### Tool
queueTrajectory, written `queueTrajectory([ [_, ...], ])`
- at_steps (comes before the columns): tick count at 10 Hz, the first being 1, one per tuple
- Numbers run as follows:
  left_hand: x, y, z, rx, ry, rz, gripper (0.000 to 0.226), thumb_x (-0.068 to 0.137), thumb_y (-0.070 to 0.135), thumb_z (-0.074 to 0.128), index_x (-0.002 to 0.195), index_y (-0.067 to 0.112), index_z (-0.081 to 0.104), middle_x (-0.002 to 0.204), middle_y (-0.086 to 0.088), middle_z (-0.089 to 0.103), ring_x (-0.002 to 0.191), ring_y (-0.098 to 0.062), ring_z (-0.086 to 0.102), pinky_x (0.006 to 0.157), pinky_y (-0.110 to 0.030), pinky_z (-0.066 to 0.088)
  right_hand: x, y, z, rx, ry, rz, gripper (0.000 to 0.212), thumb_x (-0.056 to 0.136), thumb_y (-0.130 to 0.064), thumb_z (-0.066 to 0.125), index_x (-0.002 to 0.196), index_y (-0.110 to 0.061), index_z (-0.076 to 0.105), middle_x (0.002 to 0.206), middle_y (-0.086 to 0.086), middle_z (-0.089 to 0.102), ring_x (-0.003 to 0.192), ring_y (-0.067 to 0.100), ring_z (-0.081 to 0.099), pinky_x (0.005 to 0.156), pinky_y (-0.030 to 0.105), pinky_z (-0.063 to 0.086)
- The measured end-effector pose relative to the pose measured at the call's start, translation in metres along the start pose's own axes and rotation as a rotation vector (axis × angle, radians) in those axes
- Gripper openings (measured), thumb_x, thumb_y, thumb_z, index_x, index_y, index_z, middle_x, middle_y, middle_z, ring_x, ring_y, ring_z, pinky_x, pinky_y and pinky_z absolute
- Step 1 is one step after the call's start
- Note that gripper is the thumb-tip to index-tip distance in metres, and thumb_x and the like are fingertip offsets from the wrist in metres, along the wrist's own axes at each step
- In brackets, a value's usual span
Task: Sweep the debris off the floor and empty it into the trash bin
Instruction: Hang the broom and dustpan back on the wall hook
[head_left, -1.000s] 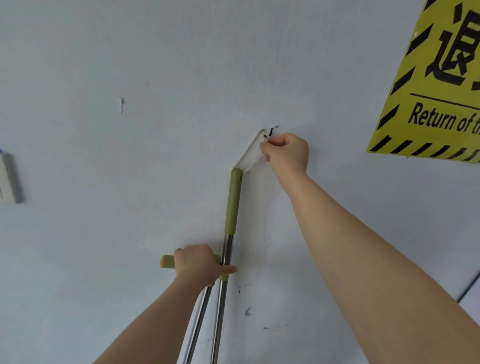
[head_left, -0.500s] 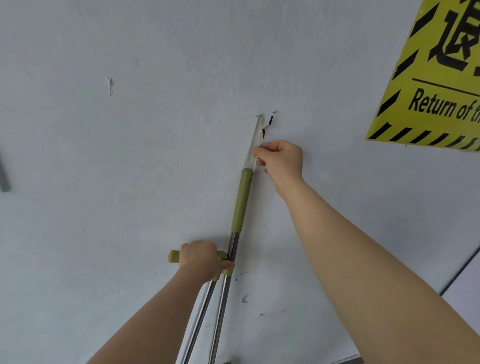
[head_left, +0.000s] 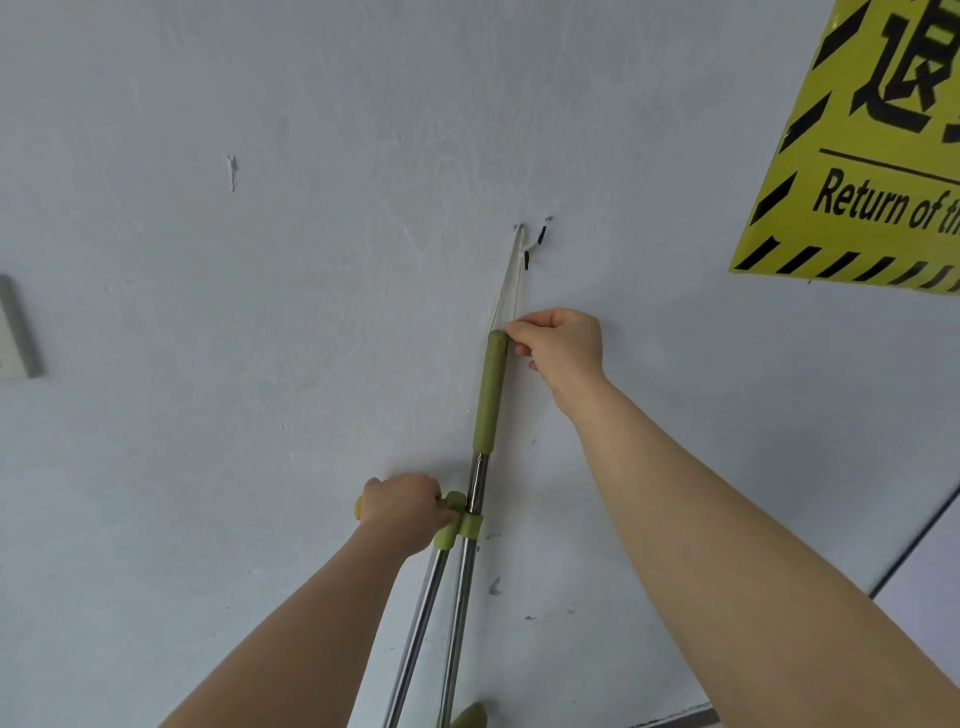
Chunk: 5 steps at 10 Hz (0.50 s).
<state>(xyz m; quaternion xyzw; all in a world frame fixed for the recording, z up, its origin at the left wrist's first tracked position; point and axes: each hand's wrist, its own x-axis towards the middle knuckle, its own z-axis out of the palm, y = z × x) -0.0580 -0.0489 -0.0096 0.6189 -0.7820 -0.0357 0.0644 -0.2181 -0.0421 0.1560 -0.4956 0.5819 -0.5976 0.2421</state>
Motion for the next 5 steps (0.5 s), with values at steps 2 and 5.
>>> queueTrajectory([
  [2, -0.009, -0.015, -0.002, -0.001, 0.077, 0.04, 0.03, 0.096, 0.044, 0.043, 0.097, 0.024, 0.065, 0.089, 0.008, 0.063, 0.083, -0.018, 0.057, 0.072, -0.029, 0.034, -0.016, 0.004, -0.001, -0.026, 0.004, 0.074, 0.009, 0.075, -0.017, 0.074, 0.069, -0.019, 0.067, 0.064, -0.003, 0.066, 0.065, 0.013, 0.062, 0.073, 0.034, 0.055],
  [5, -0.033, -0.066, -0.072, -0.325, 0.252, 0.014, 0.054, 0.092, 0.049, 0.054, 0.14, 0.026, 0.047, 0.125, 0.004, 0.064, 0.115, -0.02, 0.058, 0.095, -0.034, 0.047, -0.058, -0.009, 0.004, -0.058, 0.013, 0.155, 0.035, 0.077, -0.026, 0.075, 0.106, -0.006, 0.069, 0.088, 0.002, 0.063, 0.084, 0.017, 0.059, 0.069, 0.022, 0.048],
])
